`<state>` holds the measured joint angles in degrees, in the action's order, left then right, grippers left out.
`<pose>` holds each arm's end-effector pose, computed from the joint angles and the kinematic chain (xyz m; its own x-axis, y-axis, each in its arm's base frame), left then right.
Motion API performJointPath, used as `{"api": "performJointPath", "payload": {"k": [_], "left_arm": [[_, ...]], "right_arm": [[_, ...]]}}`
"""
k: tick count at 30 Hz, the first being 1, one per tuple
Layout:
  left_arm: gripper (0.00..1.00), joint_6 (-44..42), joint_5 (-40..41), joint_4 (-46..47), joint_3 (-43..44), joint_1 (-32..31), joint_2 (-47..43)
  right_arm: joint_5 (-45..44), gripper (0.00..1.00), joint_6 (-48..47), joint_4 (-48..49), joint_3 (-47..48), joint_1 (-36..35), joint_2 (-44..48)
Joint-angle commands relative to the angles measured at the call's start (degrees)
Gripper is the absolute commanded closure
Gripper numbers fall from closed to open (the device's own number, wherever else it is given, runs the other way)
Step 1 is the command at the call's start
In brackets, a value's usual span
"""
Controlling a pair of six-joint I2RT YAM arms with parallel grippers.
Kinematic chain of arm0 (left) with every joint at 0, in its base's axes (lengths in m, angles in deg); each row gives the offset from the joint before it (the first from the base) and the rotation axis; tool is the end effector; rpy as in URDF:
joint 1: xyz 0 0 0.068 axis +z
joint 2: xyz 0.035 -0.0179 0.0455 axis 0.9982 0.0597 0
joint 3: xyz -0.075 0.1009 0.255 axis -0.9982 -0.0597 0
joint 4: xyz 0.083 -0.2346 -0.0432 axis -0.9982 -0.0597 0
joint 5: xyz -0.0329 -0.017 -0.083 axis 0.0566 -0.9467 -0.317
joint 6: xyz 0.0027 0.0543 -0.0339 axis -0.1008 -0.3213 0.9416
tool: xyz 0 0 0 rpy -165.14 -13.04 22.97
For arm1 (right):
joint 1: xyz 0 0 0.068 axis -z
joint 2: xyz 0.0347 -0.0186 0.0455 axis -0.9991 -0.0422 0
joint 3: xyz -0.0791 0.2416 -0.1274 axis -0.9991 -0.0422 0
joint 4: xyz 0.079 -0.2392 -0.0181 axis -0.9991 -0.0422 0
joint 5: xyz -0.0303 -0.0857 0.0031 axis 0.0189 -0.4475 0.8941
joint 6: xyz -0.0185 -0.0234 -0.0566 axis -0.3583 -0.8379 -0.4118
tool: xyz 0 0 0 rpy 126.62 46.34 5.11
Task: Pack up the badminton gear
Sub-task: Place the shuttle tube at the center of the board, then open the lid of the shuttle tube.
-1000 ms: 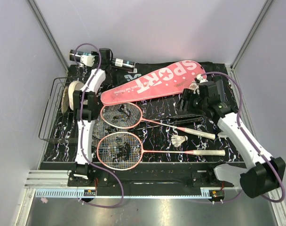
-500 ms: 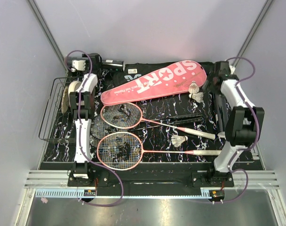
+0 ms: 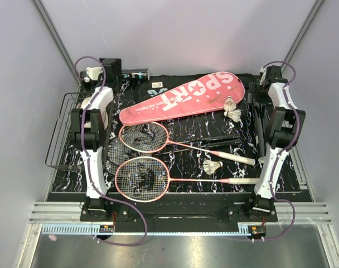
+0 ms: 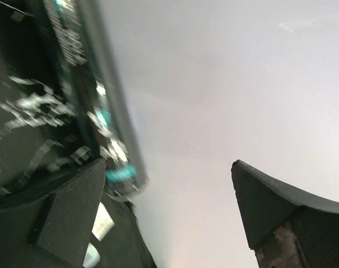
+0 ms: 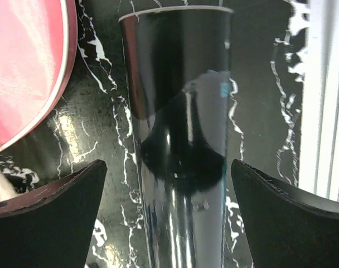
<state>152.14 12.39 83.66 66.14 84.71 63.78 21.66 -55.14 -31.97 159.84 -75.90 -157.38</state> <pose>0.5549 -0.0017 0.2411 0.2364 -0.9478 -0.2139 -0.4063 0.1035 -0.9078 0.4980 -0.1043 0.2150 -0.8324 0.0558 -0.5514 0.1227 0.9888 -0.0852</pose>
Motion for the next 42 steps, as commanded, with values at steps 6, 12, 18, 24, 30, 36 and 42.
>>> {"api": "performJointPath", "payload": {"k": [6,12,18,24,30,36,42], "left_arm": [[0.01,-8.5,-13.4,7.9,-11.5,-13.1,-24.7],[0.09,-13.7,-24.7,11.8,-15.8,-18.6,-34.3],[0.1,-28.1,-31.0,9.6,-22.7,-24.1,-45.6],[0.1,-47.9,-34.6,2.4,-28.9,-28.9,-54.9],[0.08,-53.0,-43.5,2.4,-29.5,-29.0,-51.1],[0.07,-53.4,-51.3,3.8,-18.5,-30.4,-37.0],[0.01,-58.9,-45.5,9.5,-16.6,-33.1,-35.4]], "right_arm": [[-0.7,0.05,-3.1,-9.3,15.3,0.4,-9.4],[-3.2,0.13,-2.1,-12.2,20.5,0.4,-14.9],[-1.8,0.31,0.3,-12.9,27.3,0.3,-15.9],[-9.3,0.52,-0.3,-11.8,32.6,-0.5,-6.8],[-11.9,0.59,1.8,-12.9,31.0,-6.9,12.7],[-2.5,0.62,14.6,-9.2,15.5,-14.3,32.0],[16.1,0.7,30.6,12.7,-12.0,-16.1,51.9]]}}
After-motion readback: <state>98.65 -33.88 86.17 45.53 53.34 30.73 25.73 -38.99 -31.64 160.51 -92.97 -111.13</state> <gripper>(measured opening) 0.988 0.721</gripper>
